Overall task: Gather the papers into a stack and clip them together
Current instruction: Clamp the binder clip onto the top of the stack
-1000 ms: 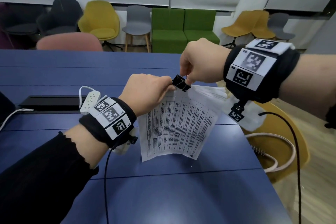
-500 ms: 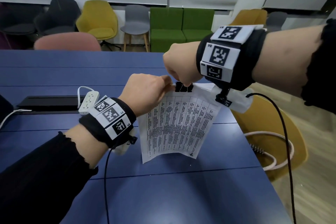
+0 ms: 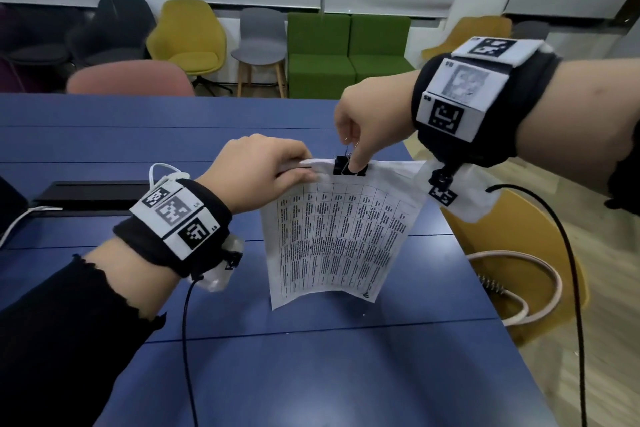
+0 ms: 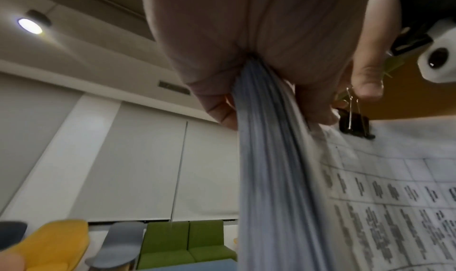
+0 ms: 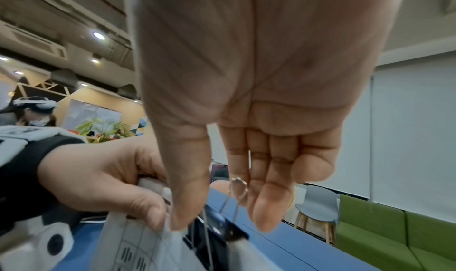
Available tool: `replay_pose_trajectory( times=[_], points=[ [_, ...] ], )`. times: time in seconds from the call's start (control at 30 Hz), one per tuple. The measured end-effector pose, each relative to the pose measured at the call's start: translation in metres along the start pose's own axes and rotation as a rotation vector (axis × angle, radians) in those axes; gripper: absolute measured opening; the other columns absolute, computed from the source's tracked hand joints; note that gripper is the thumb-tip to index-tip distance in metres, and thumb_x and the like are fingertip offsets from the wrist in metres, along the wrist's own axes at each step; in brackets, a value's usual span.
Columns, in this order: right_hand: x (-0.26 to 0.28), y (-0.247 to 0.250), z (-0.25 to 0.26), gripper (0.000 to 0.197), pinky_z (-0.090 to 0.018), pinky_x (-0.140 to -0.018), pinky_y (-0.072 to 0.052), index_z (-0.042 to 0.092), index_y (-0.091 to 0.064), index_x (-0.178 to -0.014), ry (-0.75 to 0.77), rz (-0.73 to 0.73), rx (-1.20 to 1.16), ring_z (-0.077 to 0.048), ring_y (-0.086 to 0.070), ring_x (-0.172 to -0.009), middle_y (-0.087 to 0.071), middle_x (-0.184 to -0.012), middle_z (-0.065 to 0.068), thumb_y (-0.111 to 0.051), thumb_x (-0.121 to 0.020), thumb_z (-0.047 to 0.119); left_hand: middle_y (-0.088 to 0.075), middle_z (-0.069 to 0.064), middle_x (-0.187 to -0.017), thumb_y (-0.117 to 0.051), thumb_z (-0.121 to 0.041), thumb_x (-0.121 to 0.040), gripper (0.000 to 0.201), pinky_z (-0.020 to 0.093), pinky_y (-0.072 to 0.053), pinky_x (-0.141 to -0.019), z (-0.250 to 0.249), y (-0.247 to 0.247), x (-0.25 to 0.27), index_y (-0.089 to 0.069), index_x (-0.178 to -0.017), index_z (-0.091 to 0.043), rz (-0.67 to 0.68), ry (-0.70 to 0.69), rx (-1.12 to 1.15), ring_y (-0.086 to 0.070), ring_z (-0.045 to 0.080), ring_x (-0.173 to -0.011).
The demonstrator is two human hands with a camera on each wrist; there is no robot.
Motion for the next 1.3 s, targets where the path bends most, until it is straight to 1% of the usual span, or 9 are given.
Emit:
replay_pose_trajectory(
  times=[0.1,0.17,0.27,0.5,0.8,1.07,1.17,1.23,1.3],
  points=[
    [0.003,-0.001,-0.006,0.029,-0.023,-0.06,-0.043,0.015,-0.064,-0.088,-0.005,-0.027,-0.045,-0.011,-0.056,-0.071,-0.062,-0.076,0.008,-0.071,-0.078,0.041,-0.067,-0.009,-0.078,-0.058,-0.05,-0.09,0.023,0.03,-0.037,-0.065,0.005,-0.001,0.001,-0.067,-0.093,-0.029,0.009,0.062,0.092,-0.06,0.02,-0.079],
    [0.005,-0.001,-0.006,0.024,-0.025,-0.062,-0.041,0.018,-0.06,-0.085,0.008,-0.06,-0.053,-0.014,-0.053,-0.072,-0.055,-0.071,0.011,-0.069,-0.08,0.04,-0.064,-0.011,-0.074,-0.059,-0.045,-0.09,0.019,0.03,-0.037,-0.065,0.005,-0.002,0.001,-0.069,-0.093,-0.029,-0.004,0.073,0.101,-0.059,0.019,-0.077],
    [0.006,-0.002,-0.006,0.022,-0.027,-0.069,-0.041,0.017,-0.062,-0.086,0.023,-0.105,-0.074,-0.016,-0.052,-0.077,-0.053,-0.069,0.011,-0.066,-0.083,0.038,-0.069,-0.01,-0.076,-0.053,-0.051,-0.086,0.027,0.03,-0.04,-0.066,0.007,-0.002,0.001,-0.07,-0.094,-0.031,-0.024,0.09,0.12,-0.059,0.017,-0.077],
    [0.007,0.001,-0.003,0.019,-0.028,-0.068,-0.043,0.017,-0.061,-0.079,0.06,-0.206,-0.117,-0.018,-0.051,-0.072,-0.052,-0.066,0.009,-0.068,-0.082,0.034,-0.072,-0.007,-0.079,-0.047,-0.053,-0.082,0.036,0.029,-0.04,-0.065,0.007,-0.003,0.002,-0.071,-0.095,-0.029,-0.038,0.084,0.125,-0.062,0.02,-0.079],
    [0.004,0.002,0.002,0.018,-0.027,-0.066,-0.041,0.017,-0.06,-0.079,0.072,-0.231,-0.131,-0.019,-0.053,-0.074,-0.053,-0.067,0.009,-0.068,-0.082,0.033,-0.072,-0.007,-0.079,-0.048,-0.052,-0.082,0.033,0.028,-0.035,-0.065,0.007,-0.004,0.002,-0.07,-0.094,-0.031,-0.031,0.092,0.135,-0.063,0.02,-0.08],
    [0.003,0.002,0.001,0.019,-0.026,-0.066,-0.039,0.016,-0.061,-0.081,0.066,-0.214,-0.121,-0.017,-0.052,-0.074,-0.053,-0.067,0.01,-0.067,-0.083,0.035,-0.071,-0.008,-0.08,-0.047,-0.053,-0.083,0.034,0.03,-0.039,-0.066,0.01,-0.005,0.002,-0.07,-0.095,-0.032,-0.022,0.098,0.121,-0.063,0.02,-0.082],
    [0.003,0.0,0.002,0.02,-0.026,-0.068,-0.041,0.017,-0.061,-0.084,0.062,-0.174,-0.108,-0.016,-0.052,-0.074,-0.054,-0.069,0.01,-0.066,-0.083,0.037,-0.071,-0.008,-0.08,-0.052,-0.051,-0.086,0.028,0.031,-0.042,-0.066,0.009,-0.005,0.002,-0.069,-0.095,-0.031,-0.01,0.097,0.102,-0.063,0.021,-0.081],
    [0.003,0.001,0.002,0.022,-0.026,-0.067,-0.043,0.017,-0.062,-0.086,0.06,-0.155,-0.113,-0.014,-0.053,-0.073,-0.056,-0.071,0.01,-0.067,-0.081,0.038,-0.071,-0.01,-0.079,-0.055,-0.054,-0.084,0.028,0.032,-0.046,-0.067,0.01,-0.004,0.003,-0.069,-0.093,-0.031,0.003,0.109,0.126,-0.064,0.018,-0.08],
    [0.003,0.001,0.0,0.025,-0.025,-0.061,-0.042,0.017,-0.062,-0.089,0.056,-0.133,-0.123,-0.014,-0.053,-0.074,-0.058,-0.076,0.007,-0.068,-0.08,0.04,-0.072,-0.011,-0.082,-0.069,-0.051,-0.078,0.027,0.034,-0.052,-0.072,0.016,-0.004,0.005,-0.07,-0.092,-0.028,0.008,0.135,0.311,-0.067,0.011,-0.081]
  ],
)
Point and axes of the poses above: each hand's wrist, its own x-axis away from the middle knuckle, its own y-axis out of the back of the hand, z = x × y, the point moved 10 cm from there along -x, towards the middle knuckle
